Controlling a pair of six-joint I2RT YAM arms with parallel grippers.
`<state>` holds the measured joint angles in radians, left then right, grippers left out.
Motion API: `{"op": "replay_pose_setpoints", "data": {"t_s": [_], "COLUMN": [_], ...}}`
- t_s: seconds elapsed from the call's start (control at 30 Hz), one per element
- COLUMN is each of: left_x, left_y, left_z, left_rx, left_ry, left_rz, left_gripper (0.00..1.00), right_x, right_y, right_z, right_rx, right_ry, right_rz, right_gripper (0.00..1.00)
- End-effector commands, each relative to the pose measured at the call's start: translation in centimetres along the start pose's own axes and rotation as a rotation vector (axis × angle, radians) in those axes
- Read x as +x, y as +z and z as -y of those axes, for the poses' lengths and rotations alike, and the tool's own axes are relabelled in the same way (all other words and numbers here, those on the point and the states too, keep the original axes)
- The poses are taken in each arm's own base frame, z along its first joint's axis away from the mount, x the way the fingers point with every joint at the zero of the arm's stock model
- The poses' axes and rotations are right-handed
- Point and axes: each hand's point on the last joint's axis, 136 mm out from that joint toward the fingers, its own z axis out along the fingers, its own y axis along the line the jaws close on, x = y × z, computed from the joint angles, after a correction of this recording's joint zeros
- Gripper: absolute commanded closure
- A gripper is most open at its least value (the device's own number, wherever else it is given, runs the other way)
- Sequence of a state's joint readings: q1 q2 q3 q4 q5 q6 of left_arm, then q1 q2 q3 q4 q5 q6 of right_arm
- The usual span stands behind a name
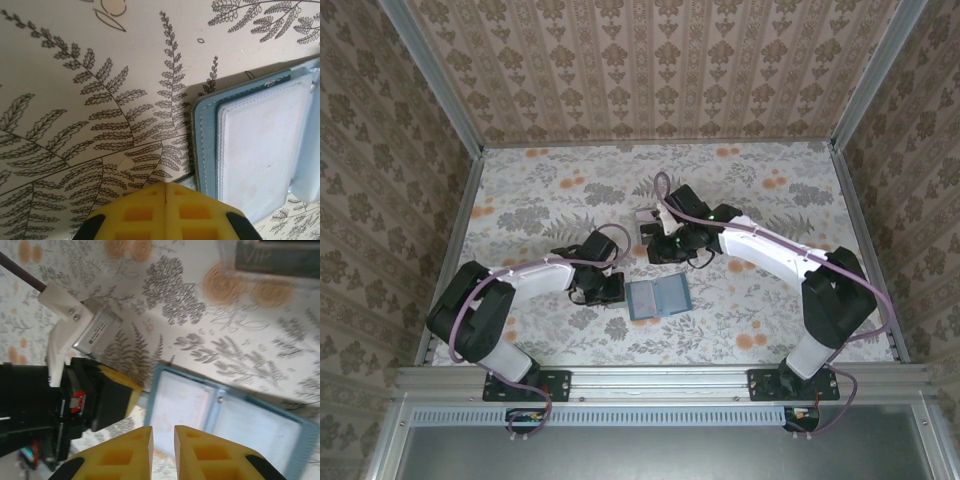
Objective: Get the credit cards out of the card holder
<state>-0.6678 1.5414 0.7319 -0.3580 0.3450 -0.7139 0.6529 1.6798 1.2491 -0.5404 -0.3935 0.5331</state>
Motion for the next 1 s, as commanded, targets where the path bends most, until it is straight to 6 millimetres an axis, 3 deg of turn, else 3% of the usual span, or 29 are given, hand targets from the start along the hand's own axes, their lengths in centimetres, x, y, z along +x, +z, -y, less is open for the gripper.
{"op": "replay_pose_setpoints", "data": {"t_s": [0.0,0.4,0.53,0.77,0.97], "left_x": [1.6,2.2,2.4,2.6,2.7], "left_y": [0.3,0.5,0.5,0.7,0.7], "left_z": [-1.2,-1.0,-1.1,-1.2,-1.1], "left_rx": [-0.022,0.02,0.02,0.026,0.033], "left_ry": [-0.017,-0.041,-0.041,-0.04,-0.027], "left_rz": [-0.037,-0.039,-0.039,-0.043,-0.055], "left_gripper": [0.95,0.95,0.95,0.95,0.95], "right_x": [2.6,6.4,7.0,8.1,8.7], "right_y": [2.8,8.4,9.7,10.1,8.7], "right_z": [-1.1,-2.0,-1.2,1.7,3.6], "right_rx": [-0.108,-0.121,-0.085,0.067,0.27], "right_ry": [0.139,0.208,0.217,0.207,0.141], "right_rz": [-0.13,-0.247,-0.274,-0.288,-0.286], "right_gripper": [0.81,0.81,0.8,0.73,0.64]}}
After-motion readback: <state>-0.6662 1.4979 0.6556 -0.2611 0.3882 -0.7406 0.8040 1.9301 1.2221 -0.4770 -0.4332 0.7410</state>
